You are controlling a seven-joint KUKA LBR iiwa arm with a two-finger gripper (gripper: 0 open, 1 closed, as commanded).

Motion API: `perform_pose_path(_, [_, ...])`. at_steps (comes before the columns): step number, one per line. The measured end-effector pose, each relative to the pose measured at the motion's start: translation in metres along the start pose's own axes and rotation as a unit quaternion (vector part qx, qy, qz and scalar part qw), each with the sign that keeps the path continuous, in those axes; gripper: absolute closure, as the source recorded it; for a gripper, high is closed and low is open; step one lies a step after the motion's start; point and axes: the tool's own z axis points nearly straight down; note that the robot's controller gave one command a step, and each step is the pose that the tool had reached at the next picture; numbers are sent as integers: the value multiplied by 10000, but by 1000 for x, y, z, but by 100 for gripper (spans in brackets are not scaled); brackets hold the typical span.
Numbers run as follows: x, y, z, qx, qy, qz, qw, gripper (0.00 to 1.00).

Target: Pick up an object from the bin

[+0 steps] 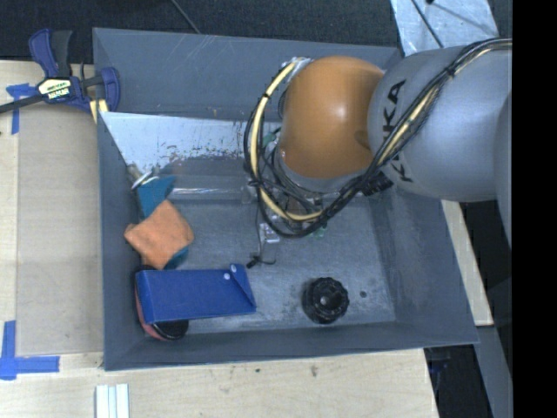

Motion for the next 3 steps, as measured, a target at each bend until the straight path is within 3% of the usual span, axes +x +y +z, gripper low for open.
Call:
perform_pose_path(1, [34, 30, 24, 5, 51, -83, 10000, 0])
perform_pose_path(2, [31, 63, 60, 1, 27, -831, 9965, 0])
perform_pose_path(3, [54, 97, 107, 124, 94, -86, 9998, 0])
